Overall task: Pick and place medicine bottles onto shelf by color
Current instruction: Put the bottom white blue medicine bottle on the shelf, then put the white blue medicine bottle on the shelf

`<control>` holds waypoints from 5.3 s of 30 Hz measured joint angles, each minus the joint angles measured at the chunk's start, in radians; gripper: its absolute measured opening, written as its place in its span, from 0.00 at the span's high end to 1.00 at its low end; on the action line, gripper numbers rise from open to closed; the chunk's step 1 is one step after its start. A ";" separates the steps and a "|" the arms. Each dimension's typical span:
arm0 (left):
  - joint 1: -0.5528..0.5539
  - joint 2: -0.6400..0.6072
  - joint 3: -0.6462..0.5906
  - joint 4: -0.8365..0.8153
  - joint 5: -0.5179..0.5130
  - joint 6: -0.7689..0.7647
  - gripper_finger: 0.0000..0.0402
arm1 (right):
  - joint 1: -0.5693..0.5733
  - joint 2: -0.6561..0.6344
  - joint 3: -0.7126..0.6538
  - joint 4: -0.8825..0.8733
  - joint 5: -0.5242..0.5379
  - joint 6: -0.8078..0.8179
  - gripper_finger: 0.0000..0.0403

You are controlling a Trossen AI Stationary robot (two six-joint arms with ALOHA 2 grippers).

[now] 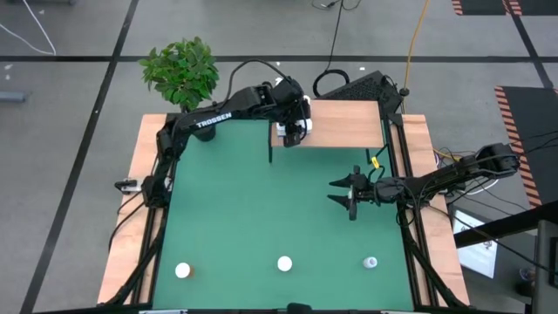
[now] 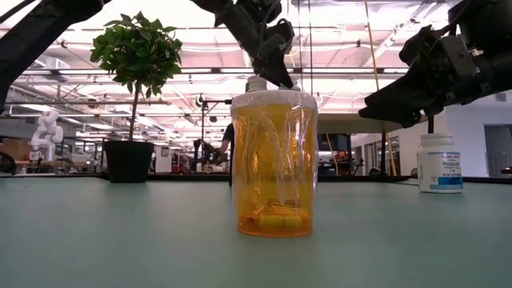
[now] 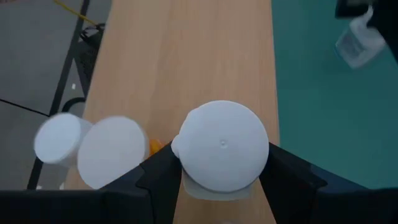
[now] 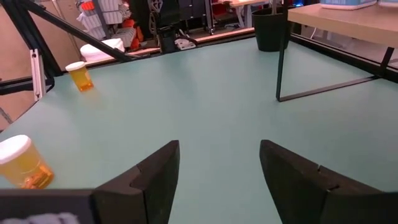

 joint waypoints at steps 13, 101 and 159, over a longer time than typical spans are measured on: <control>-0.002 0.000 0.000 0.002 0.000 -0.004 0.51 | 0.000 0.000 0.000 0.000 -0.001 0.002 0.47; -0.450 -0.462 -1.089 0.751 -0.214 -0.529 0.57 | -0.152 -0.047 0.606 -1.501 -0.309 -0.170 0.35; -0.457 -0.282 -1.261 1.238 -0.288 -0.505 0.28 | -0.179 0.308 0.819 -1.928 -0.181 -0.008 0.35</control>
